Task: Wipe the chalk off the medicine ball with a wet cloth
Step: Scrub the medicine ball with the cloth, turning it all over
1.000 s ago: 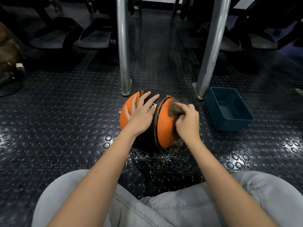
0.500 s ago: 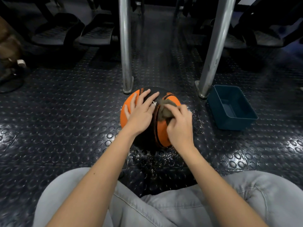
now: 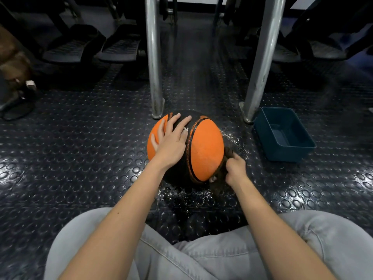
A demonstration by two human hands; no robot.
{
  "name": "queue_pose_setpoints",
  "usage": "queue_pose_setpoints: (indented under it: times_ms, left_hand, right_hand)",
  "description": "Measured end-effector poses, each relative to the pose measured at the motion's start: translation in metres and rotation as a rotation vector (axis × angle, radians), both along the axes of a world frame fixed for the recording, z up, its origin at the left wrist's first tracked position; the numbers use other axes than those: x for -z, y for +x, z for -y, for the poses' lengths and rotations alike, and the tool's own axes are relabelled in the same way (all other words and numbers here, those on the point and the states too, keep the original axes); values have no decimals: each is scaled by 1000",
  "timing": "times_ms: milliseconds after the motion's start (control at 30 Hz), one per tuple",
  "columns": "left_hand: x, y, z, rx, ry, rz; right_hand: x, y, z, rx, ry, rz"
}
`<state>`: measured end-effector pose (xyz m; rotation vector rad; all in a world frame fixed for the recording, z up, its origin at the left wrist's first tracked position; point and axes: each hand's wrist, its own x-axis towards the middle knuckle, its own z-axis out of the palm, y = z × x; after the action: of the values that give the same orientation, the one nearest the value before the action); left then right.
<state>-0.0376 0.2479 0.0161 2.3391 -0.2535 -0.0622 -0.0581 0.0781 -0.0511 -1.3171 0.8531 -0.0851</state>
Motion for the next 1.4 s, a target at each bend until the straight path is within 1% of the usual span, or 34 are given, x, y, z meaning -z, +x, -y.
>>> queue_pose_setpoints:
  times_ms: [33, 67, 167, 233, 333, 400, 467, 533, 633, 700, 800, 867, 967, 1100, 1167, 1233, 1300, 1400]
  left_hand:
    - [1, 1, 0, -13, -2, 1]
    - [1, 1, 1, -26, 2, 1]
    - [0, 3, 5, -63, 32, -8]
    - [-3, 4, 10, -76, 55, -9]
    - [-7, 10, 19, -70, 73, -31]
    - [-10, 14, 23, -49, 77, -46]
    - [-11, 16, 25, -12, 84, -53]
    - [-12, 16, 26, 25, 95, -49]
    - [-12, 17, 27, 46, 106, -35]
    - [-12, 18, 26, 48, 102, -39]
    - [-10, 14, 25, 56, 103, -32]
    - [-9, 13, 25, 46, 101, -26]
    - [-11, 16, 27, 5, 82, -30]
    - [-12, 19, 24, 17, 84, -39]
    - [-12, 19, 23, 25, 84, -42]
    - [-11, 19, 23, 25, 89, -39]
    - [-11, 20, 24, 14, 98, -27]
    - [-10, 21, 22, 15, 90, -23]
  right_hand:
    - [-7, 3, 0, 1, -52, 72]
    - [-17, 5, -1, -22, -158, 137]
    - [-31, 5, -8, -109, -591, 272]
    - [-35, 0, -17, -154, -809, 370]
    - [-33, -18, -39, -239, -1061, 579]
    - [-15, -41, -58, -331, -1172, 620]
    - [6, -63, -67, -358, -1209, 605]
    - [14, -65, -63, -301, -1247, 635]
    - [1, -50, -54, -225, -1315, 670]
    - [-16, -35, -49, -189, -1335, 650]
    - [-46, -5, -34, -163, -1291, 526]
    - [-52, 3, -32, -169, -1273, 489]
    - [-22, -27, -49, -184, -1279, 544]
    - [18, -75, -64, -192, -1187, 508]
    - [14, -81, -61, -145, -1136, 467]
    - [-3, -76, -54, -49, -1002, 424]
    - [-27, -61, -50, 16, -942, 481]
    - [-42, -41, -58, -109, -1022, 568]
